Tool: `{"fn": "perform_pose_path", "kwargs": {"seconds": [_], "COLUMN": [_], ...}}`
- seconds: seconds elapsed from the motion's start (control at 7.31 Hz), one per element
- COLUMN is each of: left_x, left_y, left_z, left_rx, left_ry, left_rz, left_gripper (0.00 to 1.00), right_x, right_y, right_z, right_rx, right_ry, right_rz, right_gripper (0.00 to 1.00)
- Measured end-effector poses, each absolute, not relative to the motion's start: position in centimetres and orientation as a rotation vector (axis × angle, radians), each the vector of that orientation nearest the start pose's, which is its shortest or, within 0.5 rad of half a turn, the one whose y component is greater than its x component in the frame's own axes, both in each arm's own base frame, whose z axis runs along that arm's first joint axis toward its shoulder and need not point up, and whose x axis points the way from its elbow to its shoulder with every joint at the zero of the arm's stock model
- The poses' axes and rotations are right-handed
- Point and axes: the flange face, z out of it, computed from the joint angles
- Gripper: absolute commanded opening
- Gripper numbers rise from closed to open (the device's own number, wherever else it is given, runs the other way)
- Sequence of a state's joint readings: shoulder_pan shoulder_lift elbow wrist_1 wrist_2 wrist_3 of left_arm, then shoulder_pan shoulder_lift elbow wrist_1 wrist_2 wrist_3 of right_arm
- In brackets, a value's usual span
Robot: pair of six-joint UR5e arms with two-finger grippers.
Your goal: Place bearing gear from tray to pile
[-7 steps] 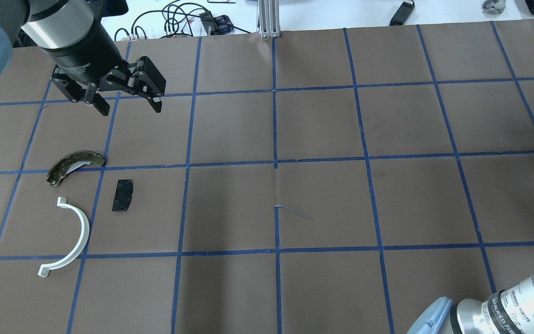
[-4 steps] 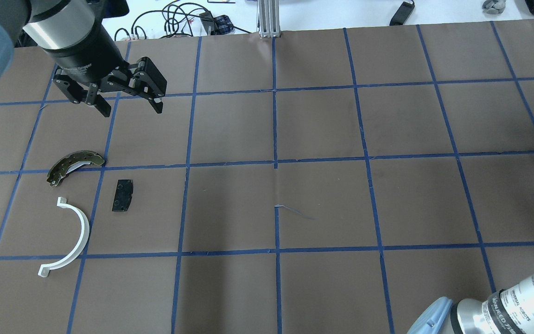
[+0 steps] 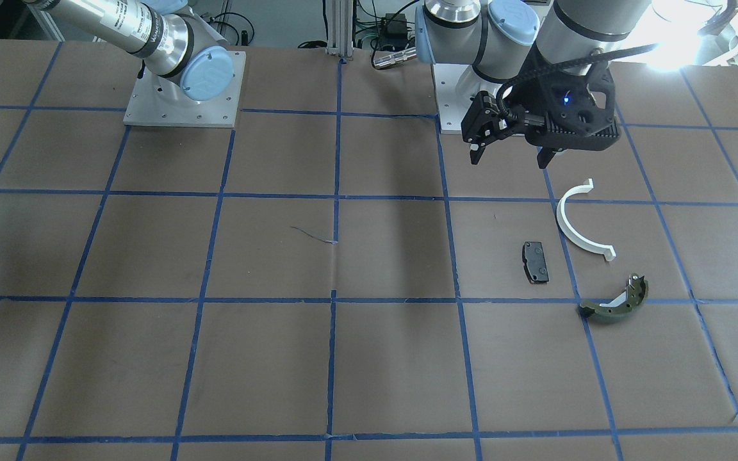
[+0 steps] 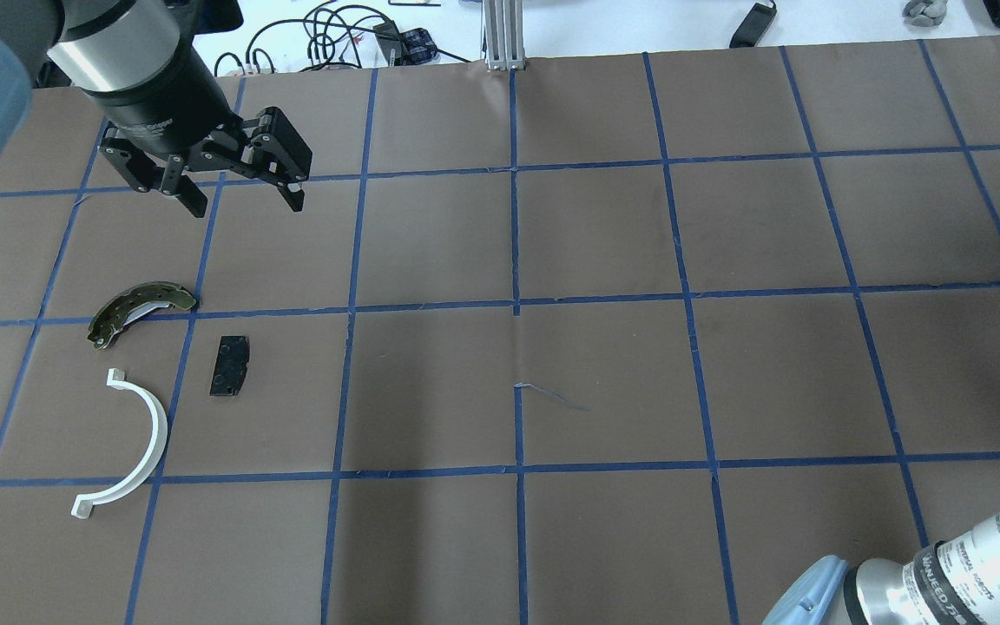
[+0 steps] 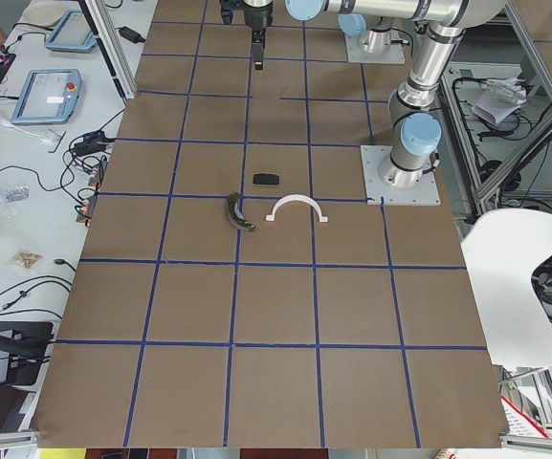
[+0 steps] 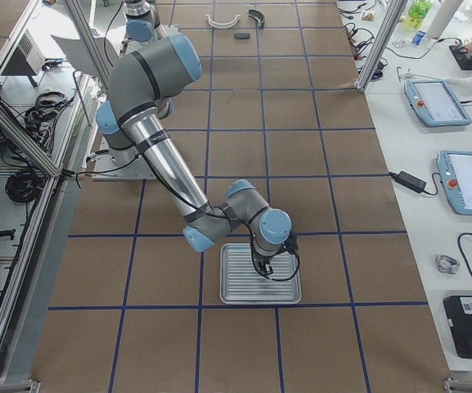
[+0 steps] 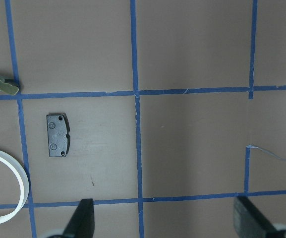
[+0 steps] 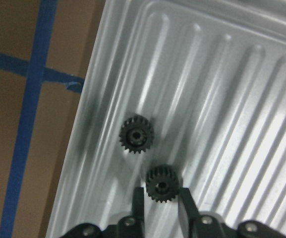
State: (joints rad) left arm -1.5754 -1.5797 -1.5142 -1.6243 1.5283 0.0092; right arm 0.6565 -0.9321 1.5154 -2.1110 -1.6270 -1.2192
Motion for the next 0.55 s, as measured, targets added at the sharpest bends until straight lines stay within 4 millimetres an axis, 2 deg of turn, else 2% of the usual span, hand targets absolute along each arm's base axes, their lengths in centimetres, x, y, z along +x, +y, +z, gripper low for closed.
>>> {"fn": "perform_pose_path", "kwargs": {"seconds": [0.27,0.55], "left_x": [-13.98,-13.97], "left_y": [-49.46,-49.45], "left_z": [50.56,50.64], "left_rx": [0.011,0.01], "left_ry": [3.184,3.184], "left_rz": [0.009,0.007], "left_gripper": [1.0,1.0], "right_x": [-45.67,-45.55], "right_y": [-51.35,-51.39], "right_z": [18.43,19.29], "right_rx": [-0.44,-0.425], "right_ry": [3.098,3.113], "right_rz": [0.13,0.136], "right_gripper": [0.0,0.0]}}
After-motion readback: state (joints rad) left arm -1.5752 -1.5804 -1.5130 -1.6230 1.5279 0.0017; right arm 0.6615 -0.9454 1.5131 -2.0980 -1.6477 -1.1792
